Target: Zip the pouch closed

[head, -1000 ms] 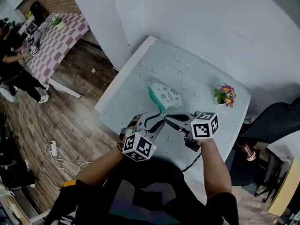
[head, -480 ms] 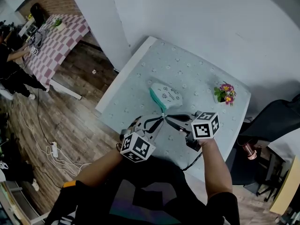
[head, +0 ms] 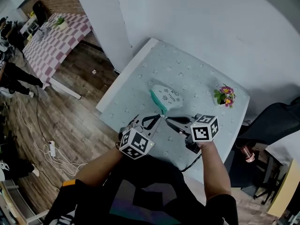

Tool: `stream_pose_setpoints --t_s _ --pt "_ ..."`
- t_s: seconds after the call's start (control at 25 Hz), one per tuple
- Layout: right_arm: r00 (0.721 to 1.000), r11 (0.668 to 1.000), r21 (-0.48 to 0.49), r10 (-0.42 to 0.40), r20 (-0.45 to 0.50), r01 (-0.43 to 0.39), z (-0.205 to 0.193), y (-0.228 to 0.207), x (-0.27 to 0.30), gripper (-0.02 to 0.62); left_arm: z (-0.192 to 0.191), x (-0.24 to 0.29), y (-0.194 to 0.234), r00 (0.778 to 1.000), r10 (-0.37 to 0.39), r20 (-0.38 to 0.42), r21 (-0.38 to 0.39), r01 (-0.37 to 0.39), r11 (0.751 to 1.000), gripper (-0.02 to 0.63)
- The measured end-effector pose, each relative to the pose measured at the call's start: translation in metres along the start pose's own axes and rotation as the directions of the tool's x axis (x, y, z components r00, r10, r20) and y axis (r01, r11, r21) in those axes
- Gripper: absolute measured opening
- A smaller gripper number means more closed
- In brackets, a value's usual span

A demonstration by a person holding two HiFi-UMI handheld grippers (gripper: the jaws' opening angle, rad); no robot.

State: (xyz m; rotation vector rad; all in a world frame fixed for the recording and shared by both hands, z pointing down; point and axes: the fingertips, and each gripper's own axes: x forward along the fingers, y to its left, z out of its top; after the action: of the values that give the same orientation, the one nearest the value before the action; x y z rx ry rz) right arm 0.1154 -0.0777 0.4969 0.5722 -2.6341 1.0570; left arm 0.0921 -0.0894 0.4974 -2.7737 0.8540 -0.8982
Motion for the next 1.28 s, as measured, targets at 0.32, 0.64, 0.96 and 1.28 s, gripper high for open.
stream_pose_setpoints --t_s 0.32,0.64,0.96,1.28 --pt "0.999 1.000 0.006 -0.026 0.020 0.026 -0.001 0.000 -0.004 0.021 -0.016 0.017 0.025 0.999 0.013 -0.052 -0.079 -0.017 0.997 0.008" --pt "0.997 0.997 0.042 -0.059 0.057 0.057 -0.006 -0.010 -0.022 0.021 -0.033 0.026 0.072 0.996 0.016 -0.083 -0.153 -0.029 0.988 0.008" --pt "0.997 0.998 0.041 -0.054 0.060 0.052 -0.004 -0.013 -0.023 0.021 0.000 0.037 0.010 0.967 -0.252 0.031 -0.151 0.254 0.956 0.018" --pt "0.997 0.998 0.036 -0.050 0.054 0.048 -0.007 -0.015 -0.023 0.021 0.000 0.035 -0.003 0.922 -0.382 0.066 -0.244 0.386 0.890 0.126"
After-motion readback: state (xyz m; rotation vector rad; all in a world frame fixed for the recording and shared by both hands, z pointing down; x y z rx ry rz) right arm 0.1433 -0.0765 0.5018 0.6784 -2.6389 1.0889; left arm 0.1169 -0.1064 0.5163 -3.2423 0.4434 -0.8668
